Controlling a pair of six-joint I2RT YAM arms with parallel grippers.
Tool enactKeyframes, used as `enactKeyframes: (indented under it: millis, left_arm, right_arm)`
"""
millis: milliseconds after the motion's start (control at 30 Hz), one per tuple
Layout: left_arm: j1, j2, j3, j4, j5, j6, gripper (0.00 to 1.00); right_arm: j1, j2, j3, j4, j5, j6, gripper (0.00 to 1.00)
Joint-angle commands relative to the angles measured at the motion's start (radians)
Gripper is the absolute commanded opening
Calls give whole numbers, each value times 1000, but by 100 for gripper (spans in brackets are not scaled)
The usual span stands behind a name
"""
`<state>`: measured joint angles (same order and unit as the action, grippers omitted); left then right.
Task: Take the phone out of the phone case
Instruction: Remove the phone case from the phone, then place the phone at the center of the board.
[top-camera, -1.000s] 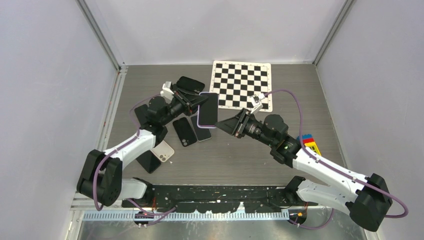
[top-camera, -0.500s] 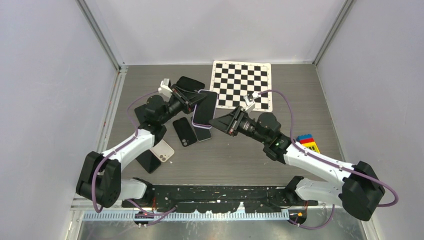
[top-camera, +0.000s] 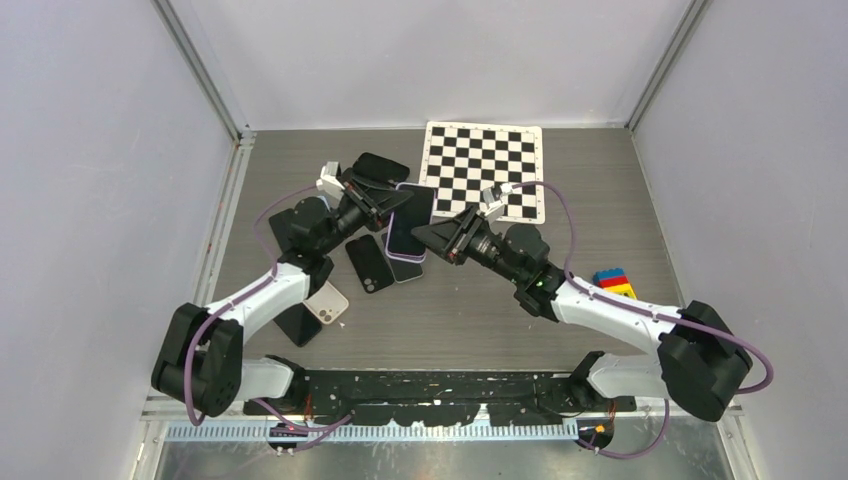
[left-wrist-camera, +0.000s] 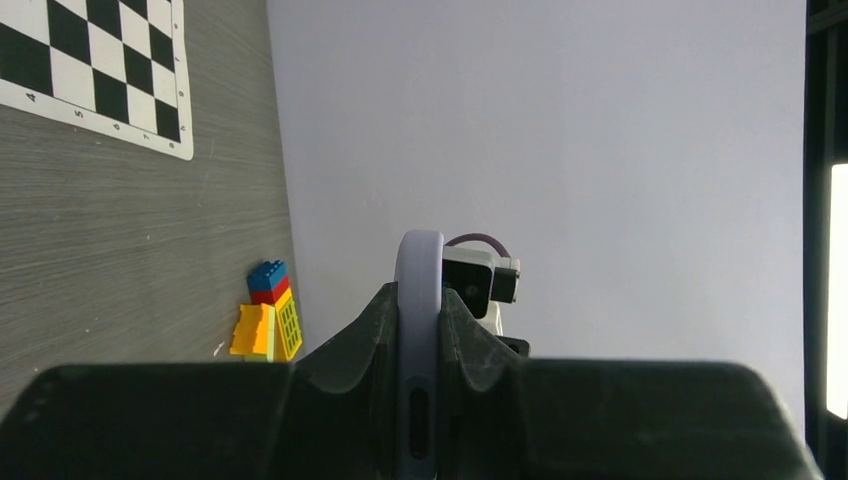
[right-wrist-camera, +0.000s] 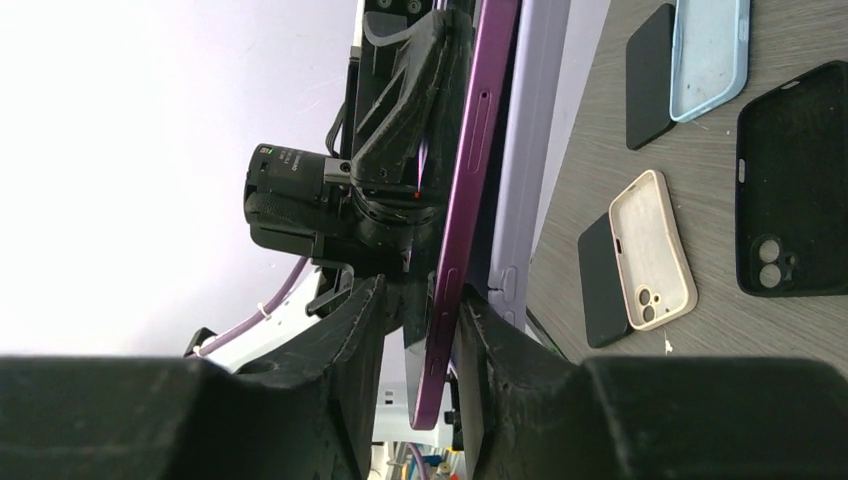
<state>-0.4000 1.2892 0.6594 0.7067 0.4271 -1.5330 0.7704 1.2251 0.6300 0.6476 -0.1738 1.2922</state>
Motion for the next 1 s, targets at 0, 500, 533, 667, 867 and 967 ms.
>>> enactKeyframes:
  millis: [0, 500, 533, 667, 867, 967]
  left_arm:
    - [-23, -55, -22, 113, 75, 5, 0]
    - [-77, 181, -47, 24, 87, 180, 60]
    - [-88, 217, -36, 35, 83, 192, 60]
    - [-110, 366, -4, 59, 50, 230, 62]
    - [-125, 547, -1, 179, 17, 234, 62]
    - [-147, 568, 5, 182, -7, 259, 62]
  right_arm:
    - [-31, 24, 26, 113, 68, -34, 37]
    - [-219, -170, -113, -200, -26, -194, 1]
    - [-226, -191, -118, -248, -27, -209, 1]
    - [-284, -221, -112, -401, -55, -300, 0]
    - [-346, -226, -105, -547, -21, -379, 0]
    - [-380, -206, -95, -621, -6, -416, 0]
